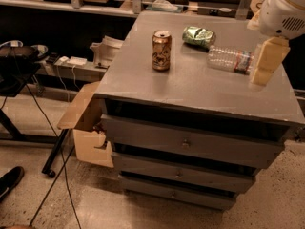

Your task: Move water bottle near orange can

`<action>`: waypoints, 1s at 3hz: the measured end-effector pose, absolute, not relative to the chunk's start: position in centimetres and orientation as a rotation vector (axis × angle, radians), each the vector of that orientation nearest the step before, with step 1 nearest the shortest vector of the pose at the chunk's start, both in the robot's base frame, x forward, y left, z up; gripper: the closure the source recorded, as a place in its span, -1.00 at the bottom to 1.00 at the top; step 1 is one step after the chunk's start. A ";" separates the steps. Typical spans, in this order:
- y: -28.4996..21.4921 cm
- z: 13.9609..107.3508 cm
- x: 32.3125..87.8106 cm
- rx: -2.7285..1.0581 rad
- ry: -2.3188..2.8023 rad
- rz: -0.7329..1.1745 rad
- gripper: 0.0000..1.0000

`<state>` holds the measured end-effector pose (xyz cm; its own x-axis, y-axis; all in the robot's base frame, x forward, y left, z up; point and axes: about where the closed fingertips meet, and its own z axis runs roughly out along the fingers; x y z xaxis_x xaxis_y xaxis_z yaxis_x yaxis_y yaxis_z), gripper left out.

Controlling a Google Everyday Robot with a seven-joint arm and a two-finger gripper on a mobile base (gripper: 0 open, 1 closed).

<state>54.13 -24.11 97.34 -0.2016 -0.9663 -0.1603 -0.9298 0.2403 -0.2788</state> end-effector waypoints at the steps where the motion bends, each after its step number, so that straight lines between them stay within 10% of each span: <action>1: -25.4 96.4 60.3 -1.730 2.223 -0.189 -1.00; 3: -28.5 93.3 66.7 -1.621 2.215 -0.190 -1.00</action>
Offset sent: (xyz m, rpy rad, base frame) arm 0.1517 -0.0586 -0.0411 0.0839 -0.0372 -0.1040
